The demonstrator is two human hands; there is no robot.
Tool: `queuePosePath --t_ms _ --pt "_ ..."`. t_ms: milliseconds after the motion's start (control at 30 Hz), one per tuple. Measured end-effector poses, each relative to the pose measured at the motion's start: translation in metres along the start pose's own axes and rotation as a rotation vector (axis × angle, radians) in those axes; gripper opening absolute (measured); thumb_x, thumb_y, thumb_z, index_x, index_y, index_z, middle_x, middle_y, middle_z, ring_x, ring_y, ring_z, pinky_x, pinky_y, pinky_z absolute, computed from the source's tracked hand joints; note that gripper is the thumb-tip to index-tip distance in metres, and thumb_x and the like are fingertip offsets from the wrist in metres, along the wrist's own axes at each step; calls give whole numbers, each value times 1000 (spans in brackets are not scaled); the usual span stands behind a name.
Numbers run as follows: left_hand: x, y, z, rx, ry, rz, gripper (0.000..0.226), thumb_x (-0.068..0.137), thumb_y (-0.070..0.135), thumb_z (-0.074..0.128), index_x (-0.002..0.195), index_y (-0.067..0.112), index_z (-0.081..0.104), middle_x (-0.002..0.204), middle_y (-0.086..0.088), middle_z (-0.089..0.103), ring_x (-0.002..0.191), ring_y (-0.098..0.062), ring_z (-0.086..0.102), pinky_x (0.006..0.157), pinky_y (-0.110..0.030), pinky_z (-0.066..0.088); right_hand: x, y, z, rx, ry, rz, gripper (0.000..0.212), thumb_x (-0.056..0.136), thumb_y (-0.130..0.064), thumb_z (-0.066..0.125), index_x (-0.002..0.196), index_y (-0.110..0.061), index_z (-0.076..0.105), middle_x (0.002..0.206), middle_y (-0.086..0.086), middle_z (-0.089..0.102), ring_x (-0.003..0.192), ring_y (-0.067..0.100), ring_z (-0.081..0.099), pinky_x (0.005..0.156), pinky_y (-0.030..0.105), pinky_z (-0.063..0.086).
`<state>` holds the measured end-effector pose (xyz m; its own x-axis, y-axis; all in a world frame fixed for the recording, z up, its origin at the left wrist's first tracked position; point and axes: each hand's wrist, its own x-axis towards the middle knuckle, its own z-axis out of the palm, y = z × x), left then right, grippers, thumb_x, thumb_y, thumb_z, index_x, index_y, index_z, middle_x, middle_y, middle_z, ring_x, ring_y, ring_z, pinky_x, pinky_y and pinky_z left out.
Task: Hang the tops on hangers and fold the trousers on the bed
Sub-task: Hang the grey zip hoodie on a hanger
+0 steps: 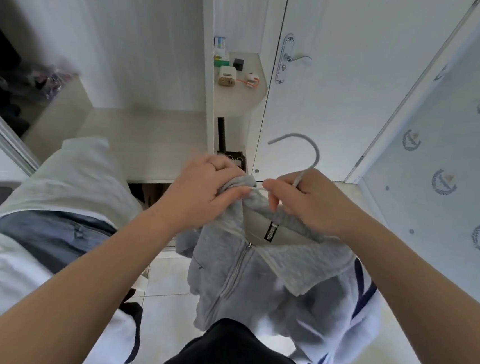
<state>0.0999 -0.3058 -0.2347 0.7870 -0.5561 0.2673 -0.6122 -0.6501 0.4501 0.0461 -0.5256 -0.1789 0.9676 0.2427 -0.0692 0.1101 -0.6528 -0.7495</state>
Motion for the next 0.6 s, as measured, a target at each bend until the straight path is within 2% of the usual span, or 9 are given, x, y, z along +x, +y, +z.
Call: queuePosePath --t_ms 67,167,233,267,333,400,433,500,600 --pt "-1 1 2 -16 15 -2 37 97 63 33 94 36 58 82 13 59 76 -8 54 70 -37 47 4 1 -3 59 9 -9 36 97 -43 58 71 -23 73 55 6 45 52 18 40 56 30 36" --pt "-4 -7 -3 -61 171 -38 29 97 64 36 76 44 42 63 8 48 62 -15 50 58 -40 44 4 19 -14 103 80 -80 8 92 -34 69 87 -40 70 79 4 66 72 22 61 66 35 46" --pt "-6 -15 -12 -113 259 -79 32 98 60 42 72 42 40 61 8 44 61 -22 50 59 -43 45 -4 46 -26 51 91 -32 22 88 -45 71 109 -42 64 97 -9 69 90 8 66 75 21 49" --pt "-7 -18 -18 -114 294 -101 32 98 57 45 72 41 40 61 8 44 61 -22 50 59 -43 44 -8 59 -29 12 75 16 31 85 -54 69 111 -39 63 99 -13 68 91 4 66 76 20 50" --pt "-10 -23 -26 -90 339 -131 30 100 49 51 73 40 43 63 11 48 63 -16 52 59 -36 42 -13 81 -28 -55 57 78 33 84 -63 67 90 -30 64 79 -14 65 73 8 62 69 28 48" --pt "-14 -27 -31 -102 338 -146 25 99 47 53 77 36 50 66 11 53 65 -10 53 61 -27 40 -14 93 -21 -64 88 78 36 87 -48 64 67 -22 51 58 -13 46 56 7 42 62 32 35" --pt "-16 -28 -32 -109 321 -152 25 98 47 52 79 31 52 67 10 54 67 -10 53 61 -21 39 -12 95 -16 -60 112 68 34 92 -36 62 65 -19 48 55 -12 42 53 5 37 62 31 33" --pt "-19 -29 -32 -135 281 -180 25 98 45 52 81 28 55 69 9 56 69 -8 54 62 -17 39 -8 89 -7 -64 124 33 29 99 -17 56 71 -22 56 56 -14 52 54 3 43 61 24 37" --pt "-23 -30 -32 -195 274 -255 21 103 38 50 92 23 61 78 6 64 74 -5 58 63 -16 40 -1 76 2 -45 113 -16 31 102 -15 50 81 -36 61 64 -17 61 58 0 49 58 15 40"
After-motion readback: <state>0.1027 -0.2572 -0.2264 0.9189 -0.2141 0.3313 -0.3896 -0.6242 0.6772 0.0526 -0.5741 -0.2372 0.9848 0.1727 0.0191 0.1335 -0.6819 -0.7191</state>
